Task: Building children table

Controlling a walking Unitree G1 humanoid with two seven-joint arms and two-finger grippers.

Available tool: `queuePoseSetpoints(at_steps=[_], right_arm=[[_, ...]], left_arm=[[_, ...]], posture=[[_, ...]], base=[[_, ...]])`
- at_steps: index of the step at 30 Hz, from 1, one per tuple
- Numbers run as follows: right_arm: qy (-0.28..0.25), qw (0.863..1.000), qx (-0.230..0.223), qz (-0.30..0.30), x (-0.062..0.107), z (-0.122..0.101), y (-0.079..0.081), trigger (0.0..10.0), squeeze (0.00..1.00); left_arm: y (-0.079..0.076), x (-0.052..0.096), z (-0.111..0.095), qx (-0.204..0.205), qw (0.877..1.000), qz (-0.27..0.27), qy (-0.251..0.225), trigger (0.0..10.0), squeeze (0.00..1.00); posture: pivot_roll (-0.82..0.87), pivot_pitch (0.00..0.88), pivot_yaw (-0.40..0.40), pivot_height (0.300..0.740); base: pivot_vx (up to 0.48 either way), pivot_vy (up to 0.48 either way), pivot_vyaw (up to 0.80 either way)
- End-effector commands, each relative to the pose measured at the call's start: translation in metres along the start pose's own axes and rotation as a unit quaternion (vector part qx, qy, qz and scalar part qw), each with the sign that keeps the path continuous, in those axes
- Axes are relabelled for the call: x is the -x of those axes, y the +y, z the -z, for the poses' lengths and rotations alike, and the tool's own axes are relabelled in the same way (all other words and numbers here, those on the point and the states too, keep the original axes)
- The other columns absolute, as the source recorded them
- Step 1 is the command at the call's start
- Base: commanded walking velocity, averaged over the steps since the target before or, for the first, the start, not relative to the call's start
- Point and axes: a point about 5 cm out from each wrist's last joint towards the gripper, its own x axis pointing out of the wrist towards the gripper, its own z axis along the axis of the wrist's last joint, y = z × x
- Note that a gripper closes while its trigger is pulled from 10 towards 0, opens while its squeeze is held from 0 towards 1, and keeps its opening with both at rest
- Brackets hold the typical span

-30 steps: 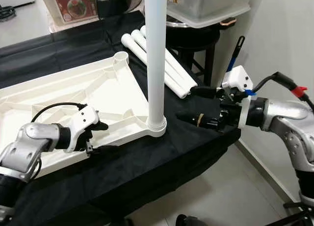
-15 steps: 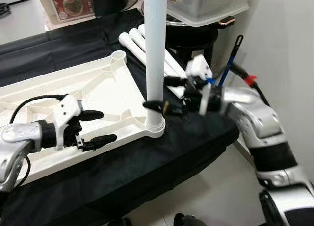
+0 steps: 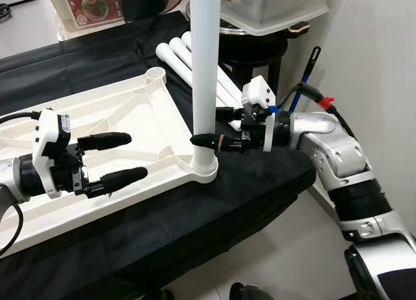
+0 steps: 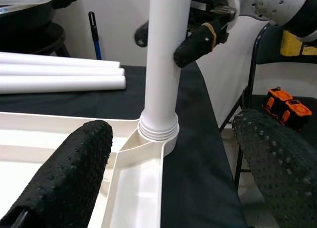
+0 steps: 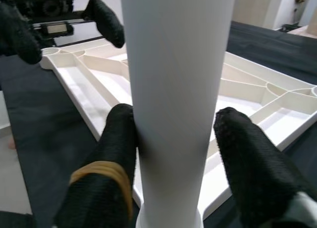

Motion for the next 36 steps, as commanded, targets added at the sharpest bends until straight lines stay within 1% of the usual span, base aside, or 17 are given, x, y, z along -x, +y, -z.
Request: queuePoseSetpoints(at_steps=[1,3,5,7,8,9,10,13,15,16,18,20,25,33,34,35,36], right_arm=[[0.009,1.0,0.012,-0.001,-0.008,0.0,0.003,0.0,0.0],[0.012,1.0,0.016,0.018,-0.014,0.003,0.004,0.0,0.0],[0.024,0.997,0.025,0.066,-0.026,0.01,0.008,0.0,0.0],[0.03,0.995,0.033,0.088,-0.032,0.013,0.01,0.0,0.0],[0.032,0.981,0.016,0.19,-0.046,0.018,0.012,0.0,0.0],[0.032,0.972,0.004,0.233,-0.051,0.019,0.013,0.0,0.0],[0.032,0.965,-0.005,0.258,-0.053,0.02,0.014,0.0,0.0],[0.031,0.96,-0.02,0.279,-0.054,0.022,0.014,0.0,0.0],[0.04,0.942,-0.033,0.332,-0.056,0.026,0.016,0.0,0.0],[0.043,0.937,-0.035,0.345,-0.056,0.027,0.017,0.0,0.0],[0.052,0.935,-0.035,0.349,-0.064,0.031,0.029,0.0,0.0],[0.056,0.933,-0.038,0.353,-0.068,0.032,0.035,0.0,0.0],[0.07,0.915,-0.039,0.395,-0.071,0.035,0.038,0.0,0.0],[0.079,0.903,-0.053,0.419,-0.073,0.036,0.045,0.0,0.0],[0.073,0.904,-0.054,0.418,-0.07,0.034,0.044,10.0,0.0],[0.069,0.905,-0.055,0.416,-0.069,0.032,0.044,10.0,0.0],[0.057,0.915,-0.057,0.396,-0.066,0.029,0.041,10.0,0.0]], left_arm=[[-0.001,0.001,0.004,0.007,1.0,-0.001,0.001,10.0,0.0],[-0.002,0.0,0.005,0.011,1.0,-0.003,-0.001,10.0,0.0],[-0.003,-0.003,0.006,0.013,1.0,-0.007,-0.005,10.0,0.0],[-0.003,-0.004,0.007,0.013,1.0,-0.01,-0.007,10.0,0.0],[-0.007,-0.009,0.011,0.02,1.0,-0.01,-0.013,10.0,0.0],[-0.009,-0.011,0.013,0.025,1.0,-0.008,-0.016,10.0,0.0],[-0.01,-0.012,0.014,0.027,0.999,-0.007,-0.018,10.0,0.0],[-0.011,-0.013,0.014,0.028,0.999,-0.007,-0.019,10.0,0.0],[-0.014,-0.014,0.016,0.029,0.999,-0.003,-0.017,10.0,0.0],[-0.015,-0.015,0.016,0.03,0.999,-0.003,-0.017,10.0,0.0],[-0.016,-0.016,0.017,0.034,0.999,-0.002,-0.02,10.0,0.0],[-0.017,-0.017,0.018,0.035,0.999,-0.001,-0.02,10.0,0.0],[-0.017,-0.017,0.018,0.033,0.999,-0.005,-0.015,10.0,0.0],[-0.018,-0.018,0.018,0.034,0.999,-0.005,-0.015,10.0,0.0],[-0.018,-0.019,0.017,0.034,0.999,-0.005,-0.016,10.0,0.0],[-0.018,-0.019,0.017,0.035,0.999,-0.004,-0.016,10.0,0.0],[-0.019,-0.02,0.017,0.034,0.999,-0.003,-0.016,10.0,0.0]], posture=[[-0.01,0.2,-0.032,0.74],[-0.01,0.197,-0.036,0.74],[-0.01,0.195,-0.038,0.74],[-0.01,0.195,-0.038,0.74],[-0.01,0.194,-0.041,0.74],[-0.01,0.194,-0.041,0.74],[-0.01,0.194,-0.041,0.74],[-0.01,0.194,-0.041,0.74],[-0.01,0.194,-0.041,0.74],[-0.01,0.194,-0.041,0.74],[-0.01,0.192,-0.046,0.74],[-0.01,0.192,-0.048,0.74],[-0.01,0.191,-0.051,0.74],[-0.01,0.192,-0.049,0.74],[-0.01,0.192,-0.047,0.74],[-0.01,0.192,-0.047,0.74],[-0.01,0.193,-0.047,0.74]], base=[[0.0,0.0,0.0],[0.0,0.0,0.0],[0.0,0.0,0.0],[0.0,0.0,0.0],[0.0,0.0,0.0],[0.0,0.0,0.0],[0.0,0.0,0.0],[0.0,0.0,0.0],[0.0,0.0,0.0],[0.0,0.0,0.0],[0.0,0.0,0.0],[0.0,0.0,0.0],[0.0,0.0,0.0],[0.0,0.0,0.0],[0.0,0.0,0.0],[0.0,0.0,0.0],[0.0,0.0,0.0]])
